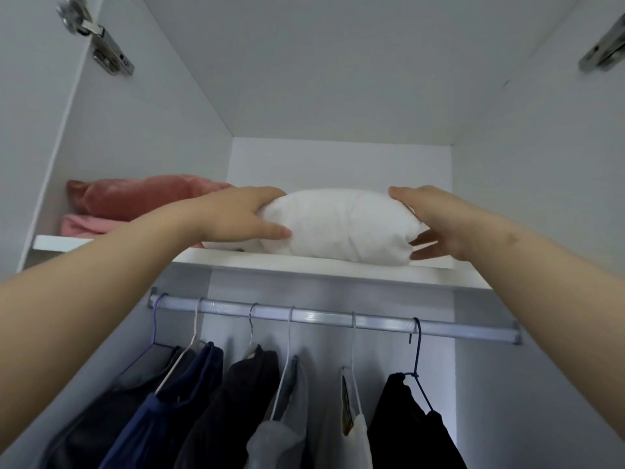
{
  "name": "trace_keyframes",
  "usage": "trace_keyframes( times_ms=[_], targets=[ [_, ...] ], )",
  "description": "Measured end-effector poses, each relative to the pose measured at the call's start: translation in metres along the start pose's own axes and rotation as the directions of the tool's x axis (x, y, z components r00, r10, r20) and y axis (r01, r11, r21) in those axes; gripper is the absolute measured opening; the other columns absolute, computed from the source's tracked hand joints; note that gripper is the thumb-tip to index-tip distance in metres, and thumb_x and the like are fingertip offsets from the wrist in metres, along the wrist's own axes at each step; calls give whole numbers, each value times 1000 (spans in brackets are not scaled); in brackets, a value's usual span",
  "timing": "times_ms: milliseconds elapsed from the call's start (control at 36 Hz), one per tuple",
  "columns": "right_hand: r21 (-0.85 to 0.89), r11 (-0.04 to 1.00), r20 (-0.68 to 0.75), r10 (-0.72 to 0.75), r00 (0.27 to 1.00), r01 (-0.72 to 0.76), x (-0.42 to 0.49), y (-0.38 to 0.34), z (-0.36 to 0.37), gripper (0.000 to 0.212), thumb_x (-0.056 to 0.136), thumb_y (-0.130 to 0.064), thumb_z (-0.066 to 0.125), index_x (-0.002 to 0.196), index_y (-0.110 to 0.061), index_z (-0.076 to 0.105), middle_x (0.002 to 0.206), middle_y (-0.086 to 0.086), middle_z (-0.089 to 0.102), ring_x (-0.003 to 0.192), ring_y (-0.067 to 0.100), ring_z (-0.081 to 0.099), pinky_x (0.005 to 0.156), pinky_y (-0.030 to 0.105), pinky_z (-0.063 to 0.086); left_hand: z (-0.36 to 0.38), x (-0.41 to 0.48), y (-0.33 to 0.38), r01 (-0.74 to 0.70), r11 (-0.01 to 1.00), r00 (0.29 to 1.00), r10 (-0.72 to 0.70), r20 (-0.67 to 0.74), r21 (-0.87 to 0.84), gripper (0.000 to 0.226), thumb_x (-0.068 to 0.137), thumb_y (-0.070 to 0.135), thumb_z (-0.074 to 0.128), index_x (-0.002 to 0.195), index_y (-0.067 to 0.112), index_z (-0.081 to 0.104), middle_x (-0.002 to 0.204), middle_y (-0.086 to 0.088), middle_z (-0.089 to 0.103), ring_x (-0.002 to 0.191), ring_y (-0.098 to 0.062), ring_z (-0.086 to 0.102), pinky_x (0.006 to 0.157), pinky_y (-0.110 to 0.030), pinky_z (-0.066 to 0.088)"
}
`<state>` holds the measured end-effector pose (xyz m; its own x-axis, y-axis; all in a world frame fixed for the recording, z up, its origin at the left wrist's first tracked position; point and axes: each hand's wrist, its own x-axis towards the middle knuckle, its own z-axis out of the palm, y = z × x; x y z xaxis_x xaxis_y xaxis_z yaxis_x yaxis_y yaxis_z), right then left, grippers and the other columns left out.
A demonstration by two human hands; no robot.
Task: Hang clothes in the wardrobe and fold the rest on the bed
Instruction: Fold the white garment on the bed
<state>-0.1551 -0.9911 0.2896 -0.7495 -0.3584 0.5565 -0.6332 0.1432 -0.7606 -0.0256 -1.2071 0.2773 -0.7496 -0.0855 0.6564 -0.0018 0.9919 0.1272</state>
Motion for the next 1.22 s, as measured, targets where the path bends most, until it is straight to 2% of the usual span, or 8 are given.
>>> trace_keyframes(
  times_ms=[111, 278, 500, 639, 833, 972, 1083, 1222],
  targets=[
    [22, 994, -164, -103, 981, 108, -9, -8, -8, 40, 94, -43, 46, 127, -22, 42, 113, -4, 44, 109, 26, 50, 90, 41, 45, 2, -12, 21, -48, 993, 958, 77, -278, 109, 56, 87, 28, 61, 138, 24, 40, 144, 4, 39, 132, -17, 36, 108, -31, 29],
    [135, 953, -296, -224, 929, 273, -40, -5, -18, 19, 89, -22, 53, 108, -21, 47, 97, -12, 46, 102, 18, 50, 79, 29, 38, 22, -31, 74, -169, 981, 830, 90, -550, -93, 45, 84, 14, 55, 128, 21, 48, 126, 5, 52, 115, -14, 47, 88, -22, 31],
    [67, 966, -266, -226, 937, 252, -80, 26, -23, 24, 89, -20, 54, 112, -23, 46, 131, 6, 47, 104, 15, 46, 70, 19, 35, 65, -39, 111, -151, 988, 857, 116, -502, -29, 51, 82, 33, 40, 129, 18, 50, 132, 2, 53, 125, -20, 44, 102, -37, 36],
    [15, 978, -239, -200, 950, 210, -89, 35, -21, 36, 91, -21, 54, 126, -19, 45, 111, -3, 43, 91, 10, 46, 62, 17, 32, 87, -29, 114, -85, 982, 931, 138, -337, 166, 44, 99, 31, 34, 142, 23, 35, 150, 5, 30, 143, -18, 15, 109, -41, 25],
    [-50, 986, -214, -164, 963, 157, -90, 37, -12, 46, 91, -21, 52, 135, -22, 39, 114, -5, 36, 101, 13, 42, 81, 25, 31, 103, -19, 113, -72, 952, 966, 140, -217, 297, 52, 101, 40, 23, 150, 28, 9, 158, 8, 3, 146, -17, -6, 115, -47, 9],
    [-67, 991, -209, -130, 969, 119, -83, 41, -7, 49, 92, -20, 51, 138, -23, 36, 114, -4, 39, 92, 11, 45, 76, 22, 33, 108, -15, 108, -107, 951, 969, 165, -183, 290, 56, 101, 41, 24, 150, 27, 2, 158, 9, -6, 145, -17, -11, 117, -48, 4],
    [-40, 994, -243, -113, 964, 106, -80, 43, -3, 47, 92, -20, 51, 137, -23, 37, 139, 3, 39, 116, 16, 44, 87, 25, 32, 107, -13, 101, -138, 941, 965, 198, -172, 309, 58, 101, 39, 26, 150, 27, 0, 158, 9, -8, 145, -16, -13, 117, -46, 2],
    [0, 992, -308, -116, 944, 122, -88, 44, -9, 44, 92, -20, 52, 133, -26, 41, 137, 2, 42, 114, 15, 44, 87, 26, 31, 108, -19, 101, -223, 964, 928, 255, -272, 142, 56, 99, 34, 37, 149, 24, 16, 157, 6, 10, 146, -16, -1, 116, -42, 10]
  ],
)
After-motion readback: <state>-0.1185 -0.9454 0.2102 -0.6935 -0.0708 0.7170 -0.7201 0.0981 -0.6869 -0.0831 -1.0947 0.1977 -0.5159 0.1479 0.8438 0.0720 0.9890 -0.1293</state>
